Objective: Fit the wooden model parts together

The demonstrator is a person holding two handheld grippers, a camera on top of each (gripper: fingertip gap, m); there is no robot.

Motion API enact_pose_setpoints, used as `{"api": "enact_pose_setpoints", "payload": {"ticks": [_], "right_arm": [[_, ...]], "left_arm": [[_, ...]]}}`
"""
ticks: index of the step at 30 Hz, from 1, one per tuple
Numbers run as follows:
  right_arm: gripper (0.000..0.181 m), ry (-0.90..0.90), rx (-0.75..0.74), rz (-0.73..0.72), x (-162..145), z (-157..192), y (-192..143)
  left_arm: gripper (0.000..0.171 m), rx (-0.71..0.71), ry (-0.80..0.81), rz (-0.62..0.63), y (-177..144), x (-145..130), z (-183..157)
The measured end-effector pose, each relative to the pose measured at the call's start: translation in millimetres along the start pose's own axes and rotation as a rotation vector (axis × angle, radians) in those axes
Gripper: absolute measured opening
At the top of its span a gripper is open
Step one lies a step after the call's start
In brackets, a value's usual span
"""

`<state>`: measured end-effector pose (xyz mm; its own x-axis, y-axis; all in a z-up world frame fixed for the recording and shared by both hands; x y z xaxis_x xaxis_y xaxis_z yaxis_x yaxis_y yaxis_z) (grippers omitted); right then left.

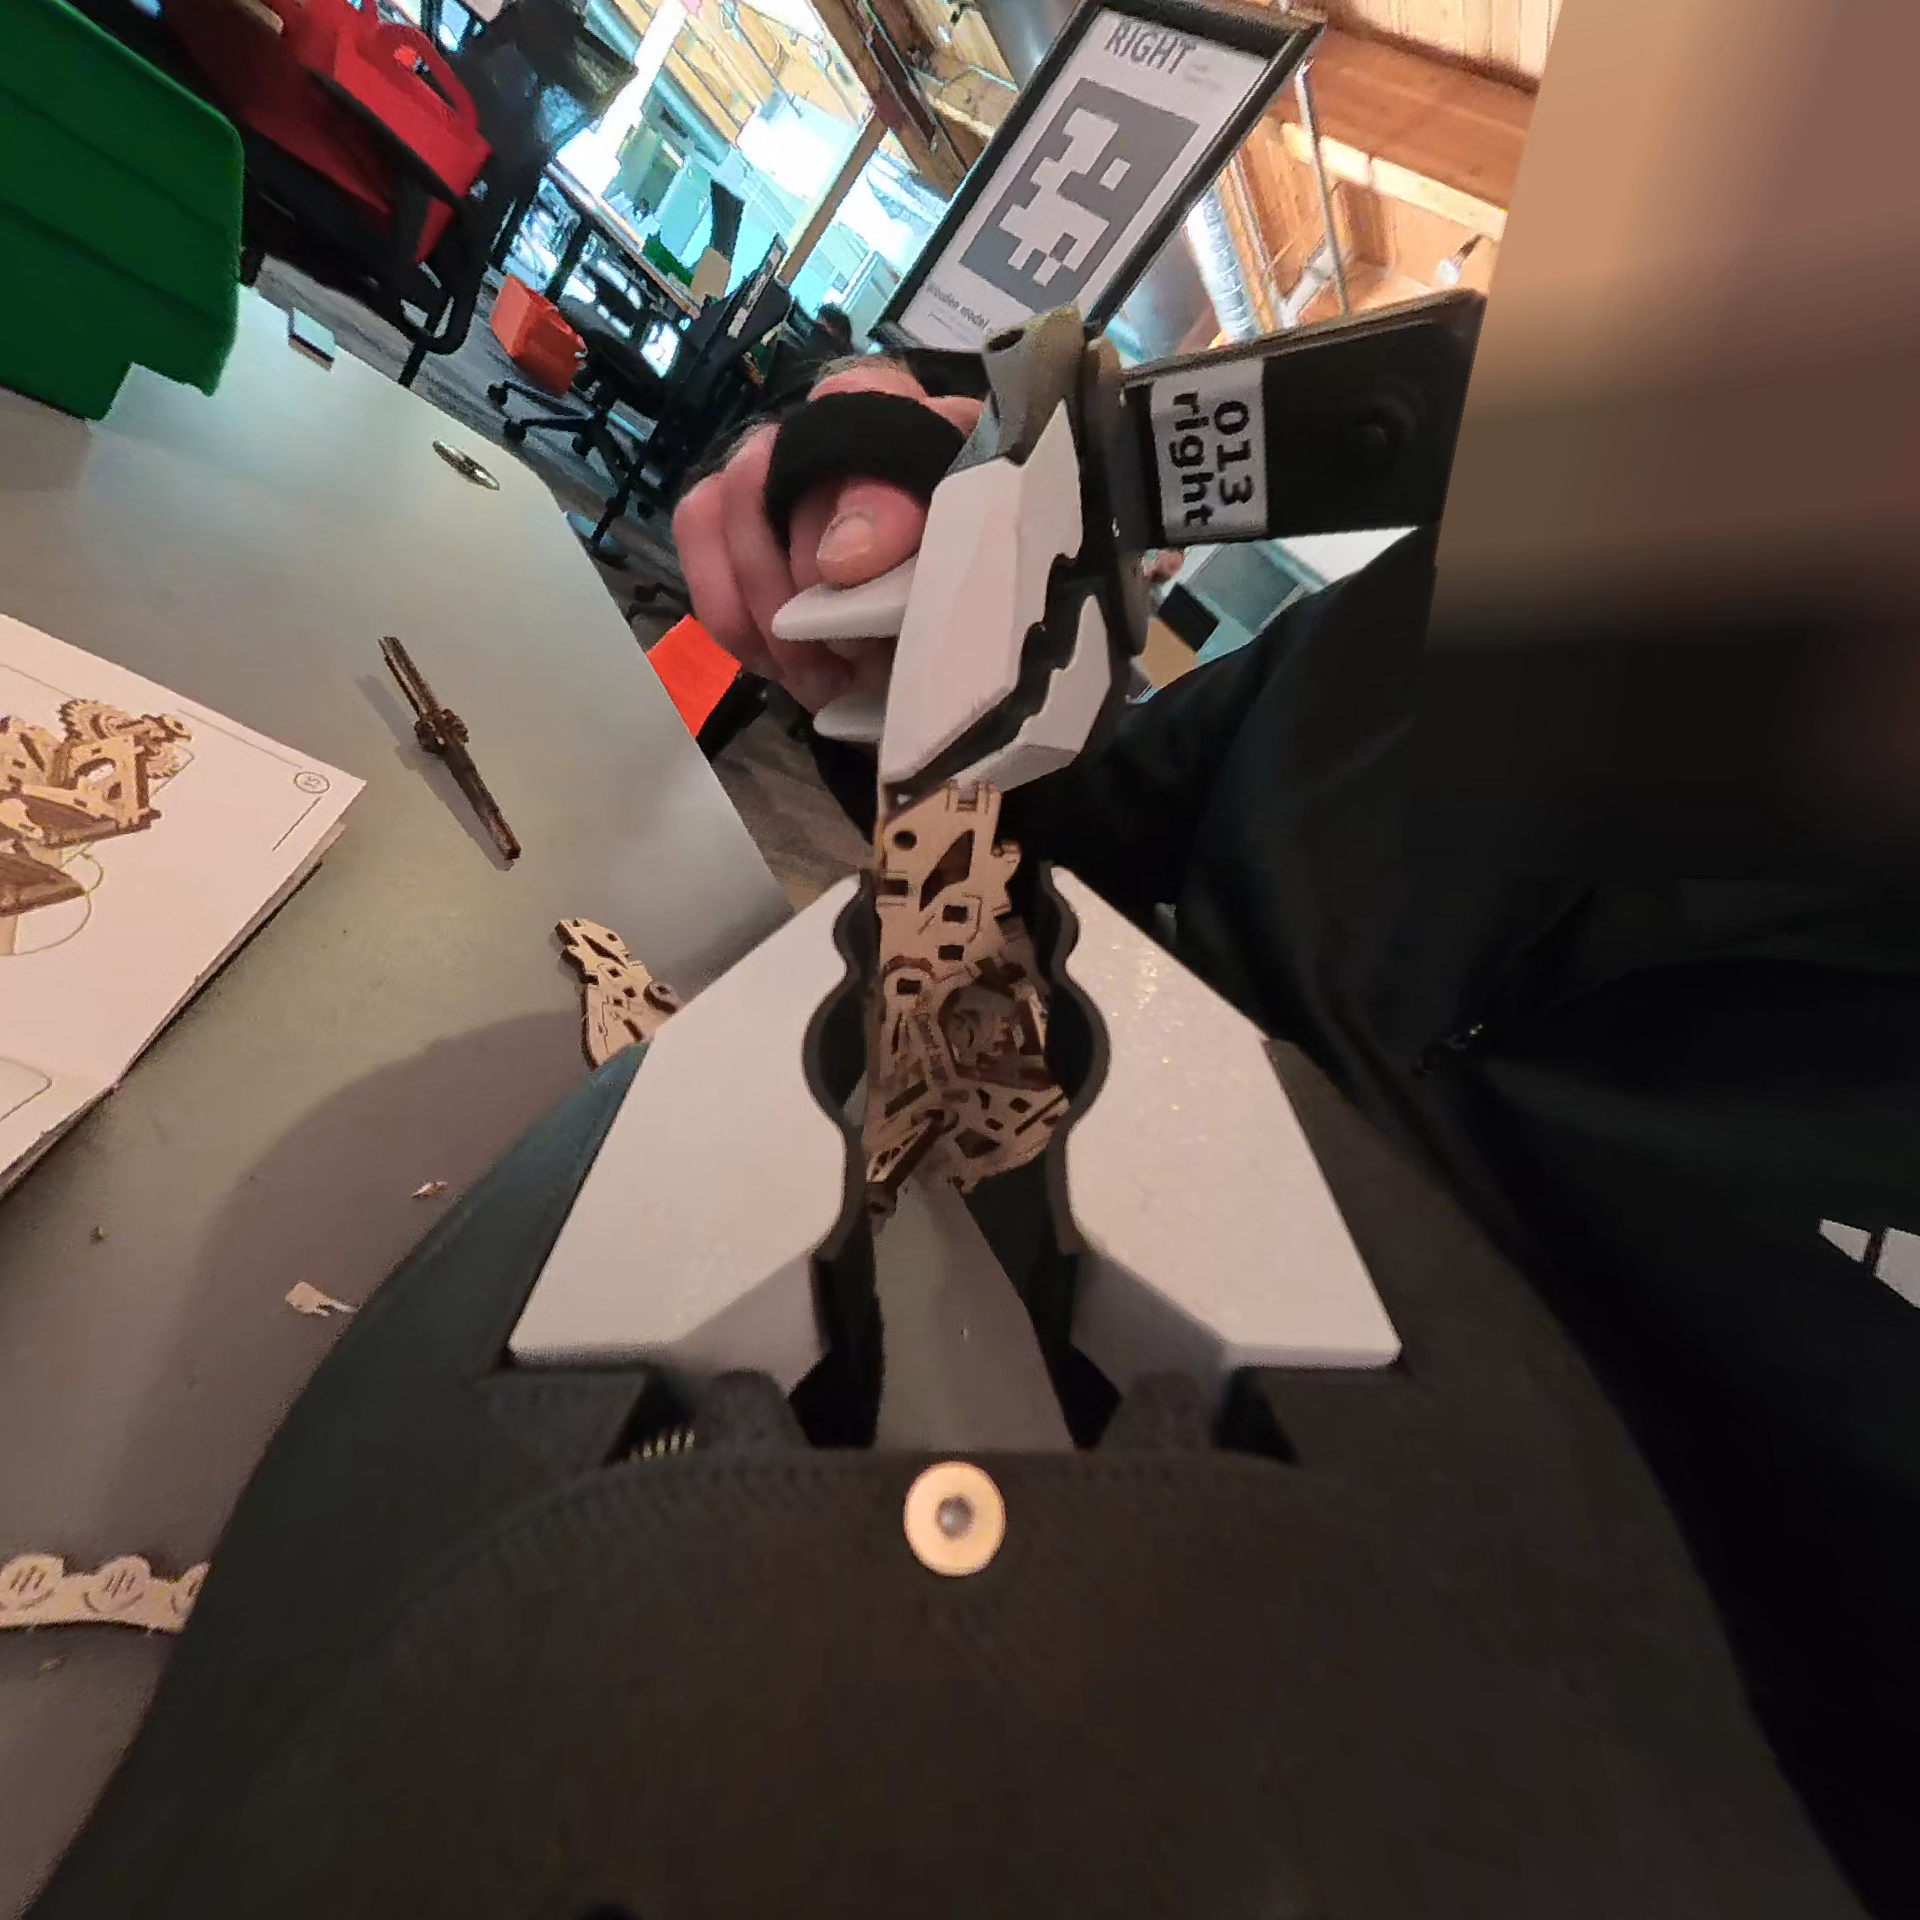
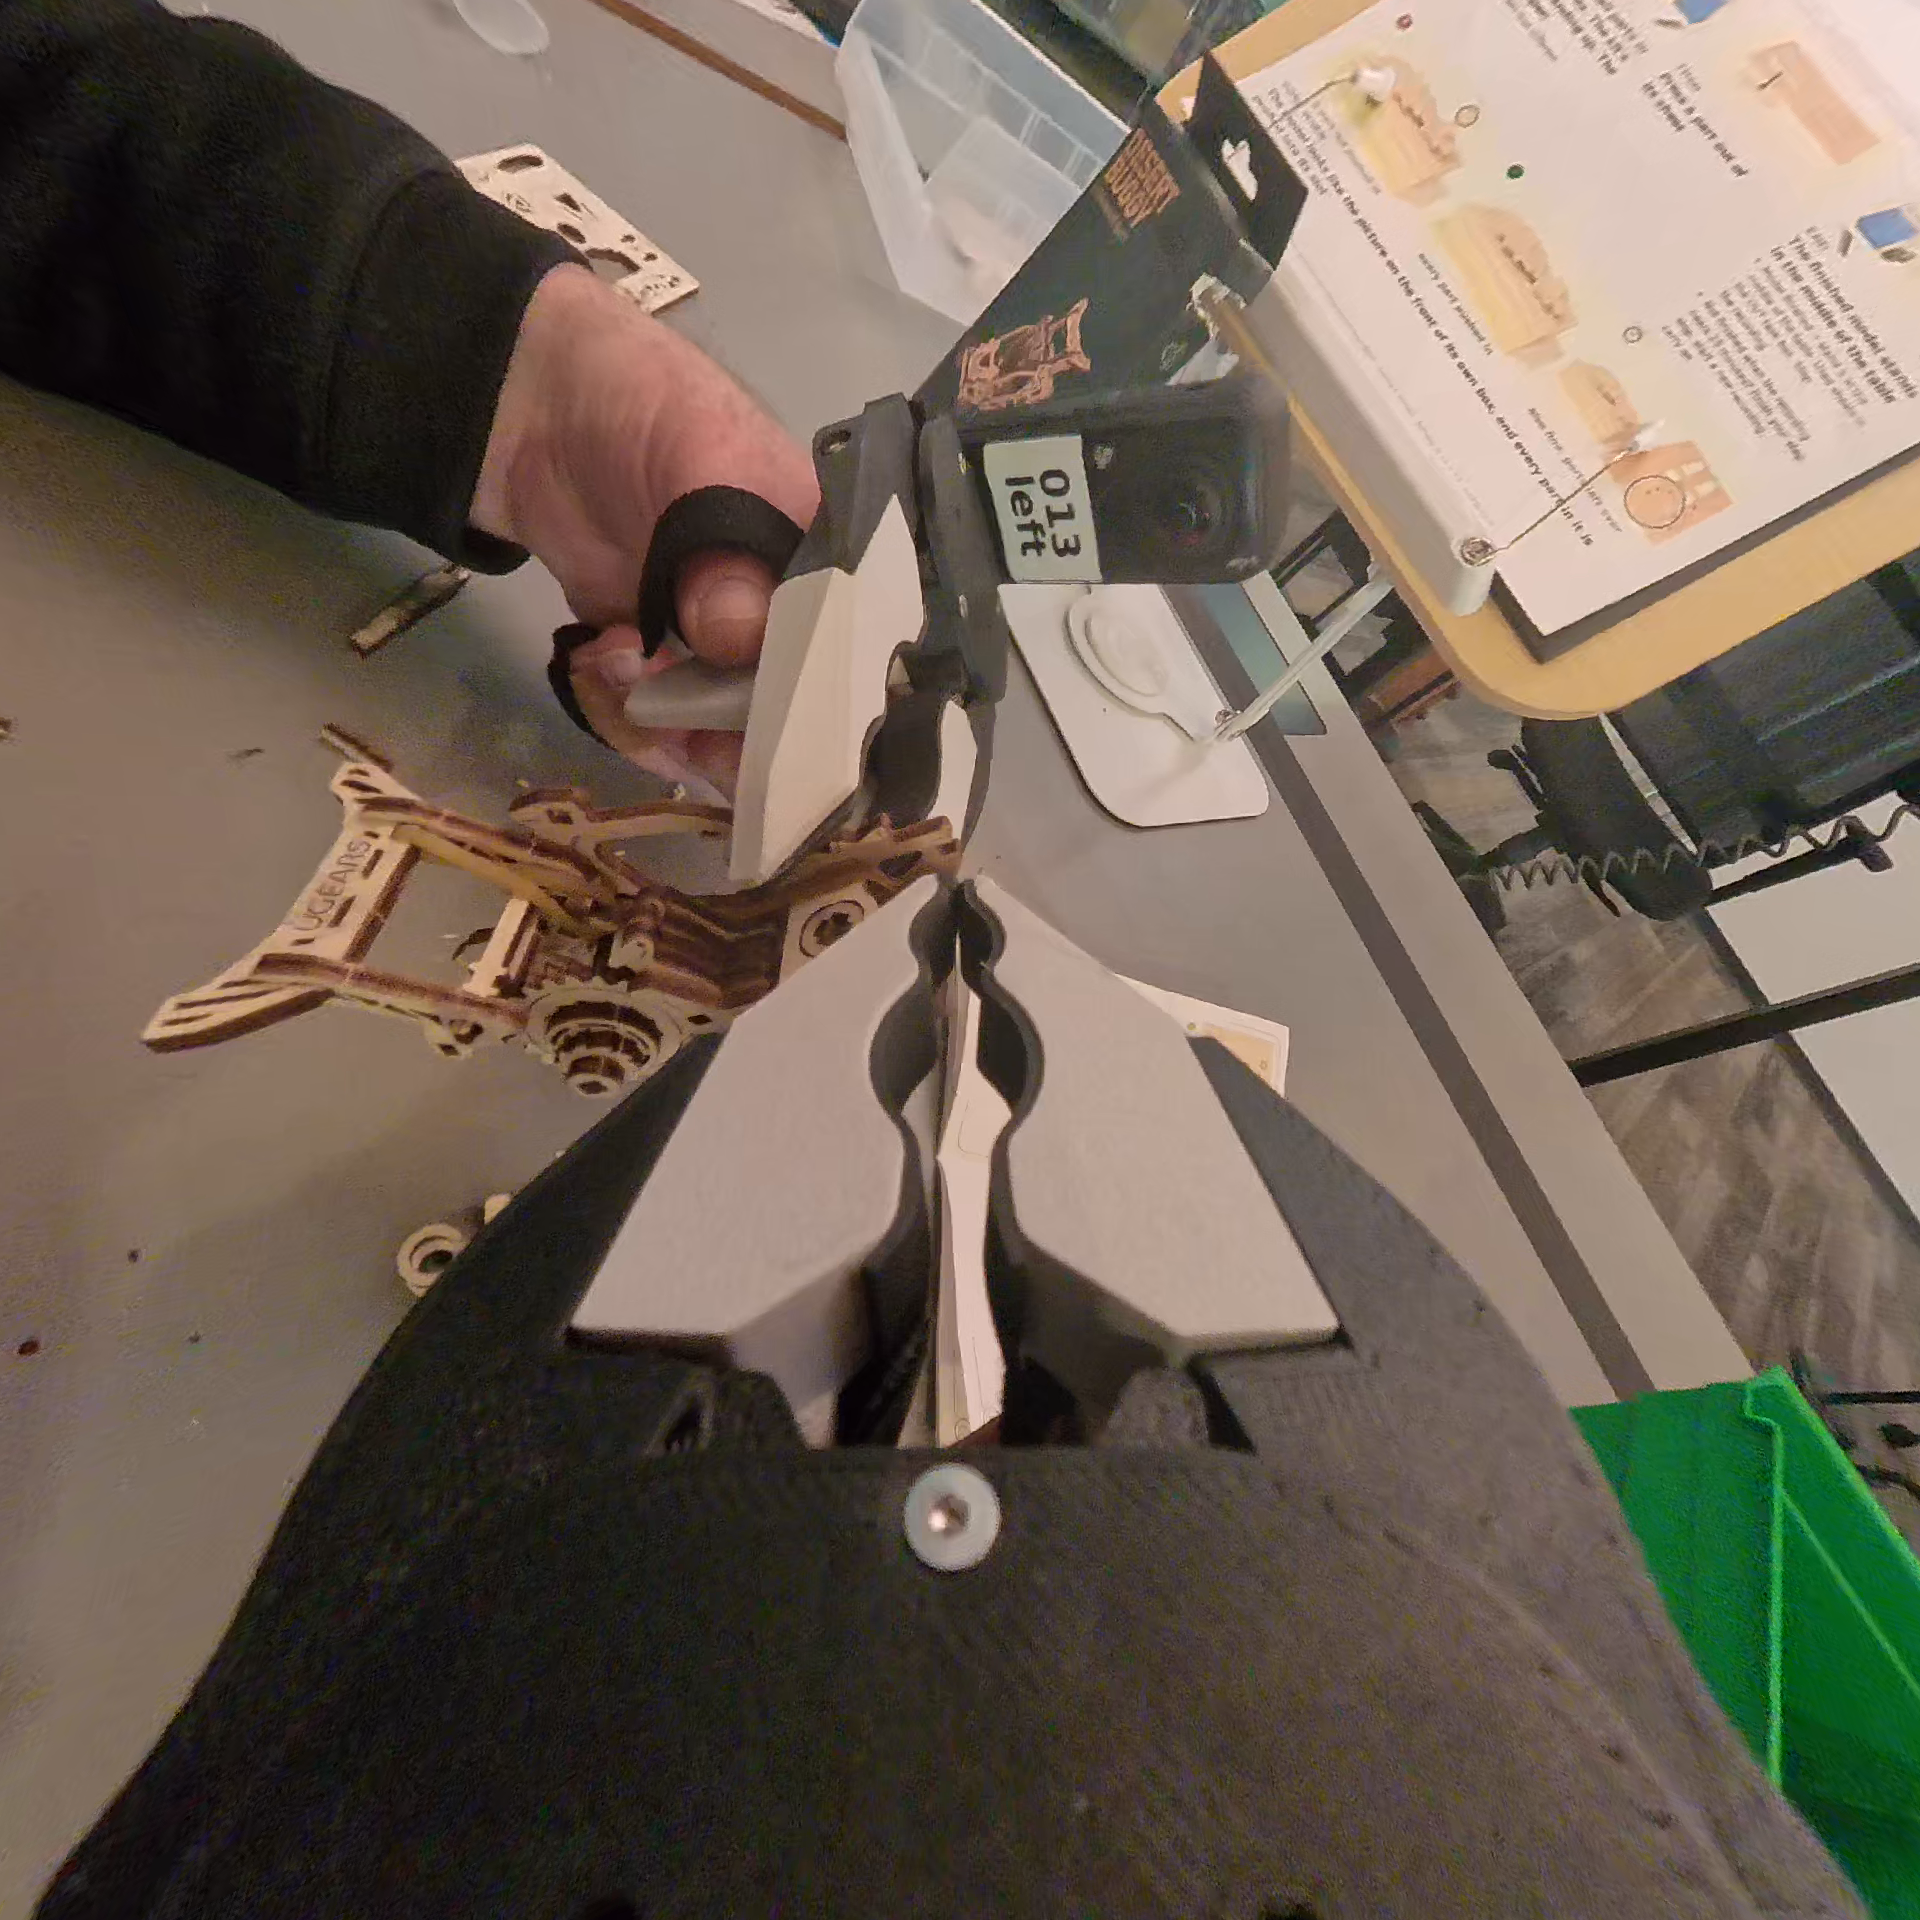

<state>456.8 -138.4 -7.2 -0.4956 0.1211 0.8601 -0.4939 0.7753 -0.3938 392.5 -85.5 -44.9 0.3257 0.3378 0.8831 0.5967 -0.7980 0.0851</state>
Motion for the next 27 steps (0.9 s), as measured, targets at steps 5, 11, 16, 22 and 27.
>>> {"api": "enact_pose_setpoints", "payload": {"ticks": [5, 11, 16, 22, 27], "right_arm": [[0.000, 0.100, 0.047, -0.058, 5, -4, -9], [0.022, -0.006, 0.093, 0.008, 3, 4, -21], [0.016, -0.085, 0.065, 0.050, -2, 12, -11], [0.014, -0.156, -0.034, 0.037, -1, 13, -11], [0.013, -0.170, -0.102, 0.011, 0, 14, -12]], "left_arm": [[0.027, -0.016, -0.025, -0.067, -7, 3, 3], [0.027, -0.022, -0.024, -0.089, -8, 6, 1], [0.027, -0.014, -0.029, -0.069, -4, 3, 1], [0.027, 0.000, -0.014, -0.107, -6, 5, 2], [0.026, 0.016, 0.015, -0.146, -7, 9, 2]]}}
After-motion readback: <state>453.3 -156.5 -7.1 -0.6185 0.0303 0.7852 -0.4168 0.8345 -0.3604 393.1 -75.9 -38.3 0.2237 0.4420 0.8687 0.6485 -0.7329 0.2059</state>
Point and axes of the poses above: each gripper's, where its closed fingertips meet, y out along the fingers, x out of its top, z = x × y across the jaws, the point moved 6 cm from there along -y, back along the fingers, and after that the axes turned 14 degrees about y, right-handed, at the moved point
